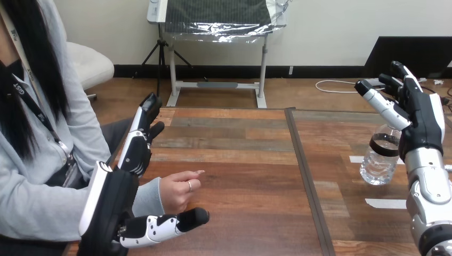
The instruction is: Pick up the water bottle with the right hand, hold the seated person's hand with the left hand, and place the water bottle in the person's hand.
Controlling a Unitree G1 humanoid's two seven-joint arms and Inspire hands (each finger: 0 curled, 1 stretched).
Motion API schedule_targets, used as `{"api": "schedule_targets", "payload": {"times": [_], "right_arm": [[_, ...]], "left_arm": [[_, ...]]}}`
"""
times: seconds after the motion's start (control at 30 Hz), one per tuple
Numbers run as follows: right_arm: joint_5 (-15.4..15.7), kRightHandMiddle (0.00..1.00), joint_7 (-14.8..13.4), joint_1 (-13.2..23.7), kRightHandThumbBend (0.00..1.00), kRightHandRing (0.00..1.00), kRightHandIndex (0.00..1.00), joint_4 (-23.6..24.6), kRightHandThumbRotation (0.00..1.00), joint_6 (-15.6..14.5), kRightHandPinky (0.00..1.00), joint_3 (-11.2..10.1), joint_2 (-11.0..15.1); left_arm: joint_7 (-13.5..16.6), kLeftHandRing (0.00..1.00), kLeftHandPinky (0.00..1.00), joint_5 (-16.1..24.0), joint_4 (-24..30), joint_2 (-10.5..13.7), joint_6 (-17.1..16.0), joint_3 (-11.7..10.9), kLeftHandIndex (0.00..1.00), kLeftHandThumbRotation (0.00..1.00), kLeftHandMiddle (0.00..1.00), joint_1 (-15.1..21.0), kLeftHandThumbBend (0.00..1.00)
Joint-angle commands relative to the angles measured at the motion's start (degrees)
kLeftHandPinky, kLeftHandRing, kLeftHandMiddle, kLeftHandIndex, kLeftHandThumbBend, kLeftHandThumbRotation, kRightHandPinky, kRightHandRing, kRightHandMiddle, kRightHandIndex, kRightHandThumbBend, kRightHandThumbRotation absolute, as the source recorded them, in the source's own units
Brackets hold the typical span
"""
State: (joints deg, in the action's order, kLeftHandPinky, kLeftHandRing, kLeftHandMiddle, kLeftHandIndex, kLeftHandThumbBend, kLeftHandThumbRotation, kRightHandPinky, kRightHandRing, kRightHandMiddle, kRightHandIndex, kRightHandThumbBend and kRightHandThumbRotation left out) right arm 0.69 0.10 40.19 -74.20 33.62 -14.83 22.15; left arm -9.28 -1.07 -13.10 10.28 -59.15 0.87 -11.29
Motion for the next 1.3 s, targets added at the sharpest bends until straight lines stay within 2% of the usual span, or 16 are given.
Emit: {"api": "schedule_targets", "payload": {"times": [0.0,0.2,0.57,0.93,1.27], "right_arm": [[1.1,0.87,-1.1,2.6,1.0,0.93,0.93,-1.0,0.44,-1.7,0.88,0.9,0.5],[0.6,0.87,-0.2,2.5,1.0,0.93,0.94,-1.4,0.41,-3.3,0.87,0.3,0.4],[2.7,0.87,-2.1,2.0,1.0,0.92,0.94,-1.8,0.39,-5.5,0.89,1.7,0.7],[4.3,0.87,-3.4,1.5,0.97,0.9,0.94,-1.7,0.35,-5.6,0.89,2.7,0.9],[4.7,0.86,-4.1,1.3,0.98,0.9,0.93,-1.6,0.37,-5.4,0.9,2.8,0.8]], "left_arm": [[-0.5,1.0,0.95,-1.5,3.1,0.6,0.5,-0.1,1.0,0.5,1.0,1.2,1.0],[-1.0,1.0,0.96,-2.2,3.7,0.7,0.8,0.0,1.0,0.5,1.0,0.9,1.0],[-1.9,1.0,0.96,-3.3,4.7,1.1,0.8,0.1,1.0,0.5,1.0,0.4,1.0],[-2.9,1.0,0.97,-3.9,4.8,1.1,0.5,-0.2,1.0,0.49,1.0,0.6,1.0],[-3.0,1.0,0.96,-3.7,4.8,1.0,0.5,-0.6,0.99,0.48,1.0,0.5,1.0]]}}
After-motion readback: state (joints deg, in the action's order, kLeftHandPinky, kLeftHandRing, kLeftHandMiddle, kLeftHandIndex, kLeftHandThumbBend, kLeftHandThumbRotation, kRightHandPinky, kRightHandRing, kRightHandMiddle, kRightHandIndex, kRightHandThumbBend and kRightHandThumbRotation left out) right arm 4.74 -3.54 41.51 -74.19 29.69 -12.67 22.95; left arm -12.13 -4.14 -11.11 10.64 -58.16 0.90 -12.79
